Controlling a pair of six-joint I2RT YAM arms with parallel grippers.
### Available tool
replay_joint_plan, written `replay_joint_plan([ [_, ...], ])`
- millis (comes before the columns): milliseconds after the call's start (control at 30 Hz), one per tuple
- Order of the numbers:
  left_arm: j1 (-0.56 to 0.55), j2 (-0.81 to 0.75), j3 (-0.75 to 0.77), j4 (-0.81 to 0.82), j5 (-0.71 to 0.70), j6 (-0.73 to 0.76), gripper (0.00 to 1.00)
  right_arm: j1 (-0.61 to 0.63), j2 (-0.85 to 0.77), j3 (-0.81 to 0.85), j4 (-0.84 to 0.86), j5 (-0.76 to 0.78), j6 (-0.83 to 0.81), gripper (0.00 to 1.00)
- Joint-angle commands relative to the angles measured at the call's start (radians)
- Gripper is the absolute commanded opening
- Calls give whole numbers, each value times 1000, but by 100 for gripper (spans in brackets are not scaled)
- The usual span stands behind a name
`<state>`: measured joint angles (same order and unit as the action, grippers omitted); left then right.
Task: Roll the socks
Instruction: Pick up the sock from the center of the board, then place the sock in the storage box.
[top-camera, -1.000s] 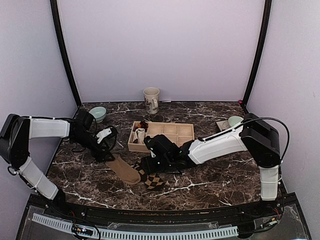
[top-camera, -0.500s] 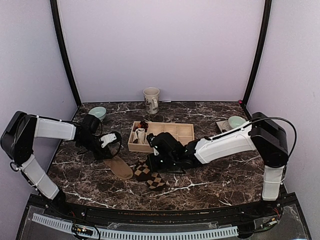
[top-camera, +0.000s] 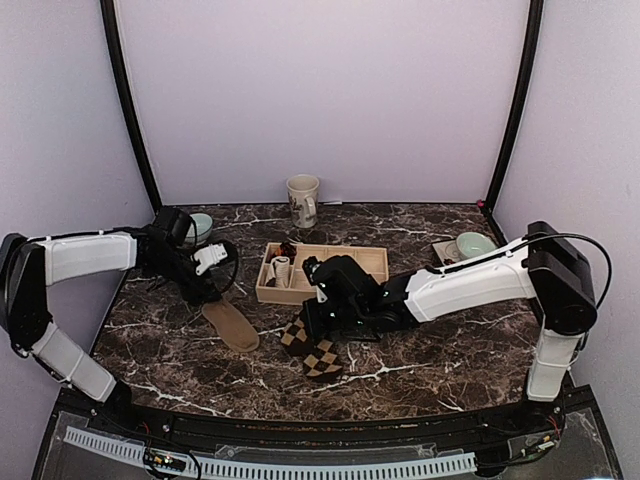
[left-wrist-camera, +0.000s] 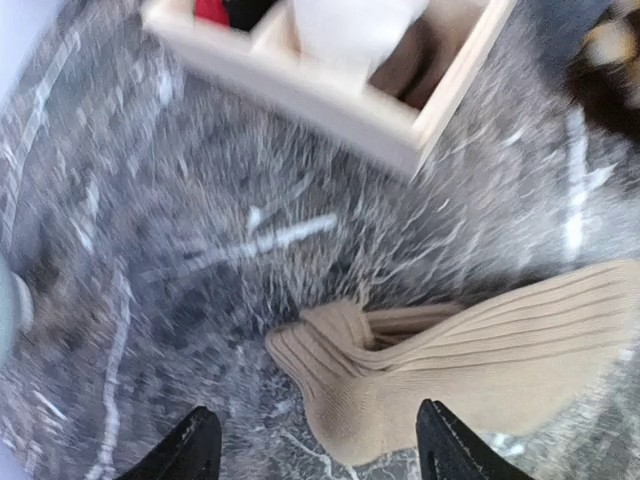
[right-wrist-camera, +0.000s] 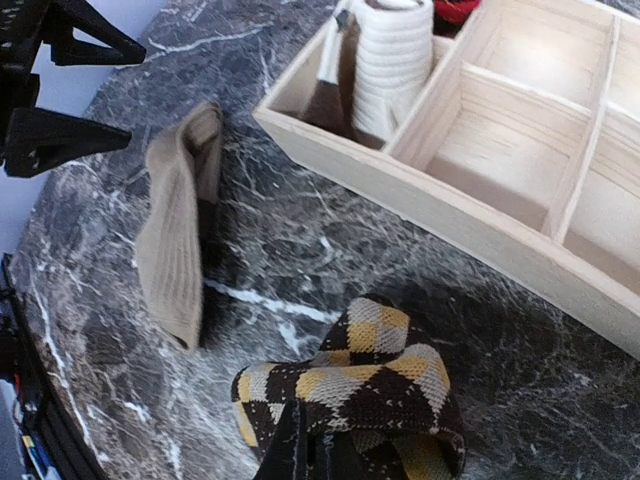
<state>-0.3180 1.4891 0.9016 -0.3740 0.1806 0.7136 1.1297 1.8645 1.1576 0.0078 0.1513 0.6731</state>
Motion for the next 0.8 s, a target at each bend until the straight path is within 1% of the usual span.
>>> replay_joint_plan([
  [0, 0, -143, 85, -243, 236, 25, 76, -14, -34, 52, 109, -76, 73, 0],
  [67, -1, -176, 88, -280, 310, 27, 78, -27, -32, 48, 178, -134, 138, 0],
  [167, -3, -193, 89, -314, 408, 9, 77, -50, -26, 32, 285, -219, 207, 0],
  [300, -2, -204, 80, -320, 501, -23, 76, -67, -27, 39, 352, -284, 244, 0],
  [433, -3, -219, 65, -326, 613, -25, 74, -74, -12, 90, 359, -323, 246, 0],
  [533, -3, -217, 79, -336, 657, -61, 72, -79, 4, 157, 343, -346, 235, 0],
  [767, -4, -254, 79, -276, 650, -89, 72, -122, 17, 327, 244, -380, 150, 0],
])
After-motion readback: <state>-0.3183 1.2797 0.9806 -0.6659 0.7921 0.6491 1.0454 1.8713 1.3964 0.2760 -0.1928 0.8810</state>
